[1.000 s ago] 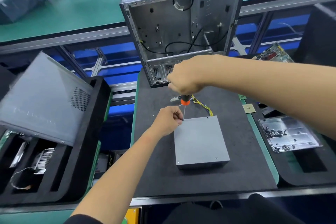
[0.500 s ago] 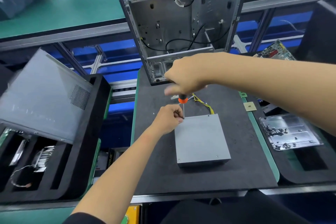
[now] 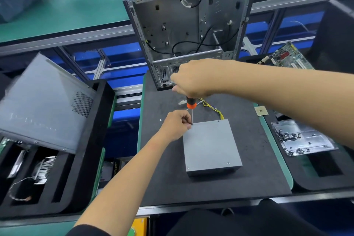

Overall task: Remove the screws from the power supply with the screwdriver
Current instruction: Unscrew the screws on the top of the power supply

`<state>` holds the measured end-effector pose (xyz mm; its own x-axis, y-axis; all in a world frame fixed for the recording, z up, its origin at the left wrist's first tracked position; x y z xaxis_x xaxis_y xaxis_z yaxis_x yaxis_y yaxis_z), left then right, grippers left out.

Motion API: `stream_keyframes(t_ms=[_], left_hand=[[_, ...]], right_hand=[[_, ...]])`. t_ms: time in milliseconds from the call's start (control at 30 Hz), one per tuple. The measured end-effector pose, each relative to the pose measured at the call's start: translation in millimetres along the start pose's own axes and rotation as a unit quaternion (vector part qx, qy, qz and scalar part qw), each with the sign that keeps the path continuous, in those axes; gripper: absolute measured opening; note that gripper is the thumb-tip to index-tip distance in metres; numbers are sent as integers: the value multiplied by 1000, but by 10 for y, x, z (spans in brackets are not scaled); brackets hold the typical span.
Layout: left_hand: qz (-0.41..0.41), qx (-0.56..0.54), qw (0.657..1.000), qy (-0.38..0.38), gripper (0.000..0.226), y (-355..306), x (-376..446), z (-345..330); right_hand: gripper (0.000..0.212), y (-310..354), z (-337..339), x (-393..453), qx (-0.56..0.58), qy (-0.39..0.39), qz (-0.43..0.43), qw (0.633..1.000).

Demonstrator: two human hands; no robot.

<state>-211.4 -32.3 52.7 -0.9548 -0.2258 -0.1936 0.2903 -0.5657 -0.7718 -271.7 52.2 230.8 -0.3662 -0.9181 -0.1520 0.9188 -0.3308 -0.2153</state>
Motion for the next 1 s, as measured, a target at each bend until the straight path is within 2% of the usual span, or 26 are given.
stream_keyframes(t_ms=[67,167,200,233,300,333,367,400,467,533,600,700,767,867,900,1000], left_hand=[[-3,0,1000,0,34,-1,-1,-6],[-10,1,1000,-5,39,-4,-1,-4],[-10,2,1000,-3,39,0,2,-5],[-8,2,1000,-1,38,2,4,-6],[-5,-2,1000,1,37,6,11,-7],[-4,-2,1000,2,36,8,14,-9],[-3,0,1000,1,36,8,16,-9],[-3,2,1000,0,36,5,17,-9],[-4,8,1000,-1,36,5,19,-9],[-2,8,1000,-5,36,3,16,-1],[-2,10,1000,-2,35,-1,9,-3],[4,4,1000,10,30,-19,1,-4],[2,14,1000,25,24,-31,0,7],[-13,39,999,34,11,-61,-34,50],[-9,39,998,48,11,-67,-47,57],[24,51,991,118,44,-67,-88,36]], right_hand=[[9,1,-4,10,83,15,67,994],[29,-17,48,-72,231,75,112,963],[29,-14,42,-91,246,68,111,960],[24,-1,24,-94,224,47,100,968],[16,14,-25,-75,50,1,56,997],[18,8,-38,-56,-29,-4,24,999],[20,-10,-46,-32,-62,-6,-4,998],[19,-28,-44,-13,-50,-6,-15,999],[14,-84,-44,16,61,7,32,998],[23,-122,-15,3,182,32,91,978],[33,-144,-4,-21,255,61,93,961],[25,-145,-36,-11,198,48,42,978],[30,-173,-54,-19,126,46,-9,991],[23,-194,-80,-56,141,23,-4,990],[21,-203,-77,-80,151,8,-3,988],[21,-240,-59,-137,165,-17,-15,986]])
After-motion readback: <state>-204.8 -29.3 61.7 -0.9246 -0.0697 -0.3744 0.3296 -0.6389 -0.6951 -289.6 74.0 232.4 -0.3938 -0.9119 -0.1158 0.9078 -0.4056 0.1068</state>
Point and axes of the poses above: each hand's wrist, its own x-axis towards the middle knuckle, its own z-axis out of the back of the hand, y = z × x, the point moved 3 cm from there along x, towards the middle knuckle, and after that the axes turned 3 degrees about -x, right-handed, at the moved point
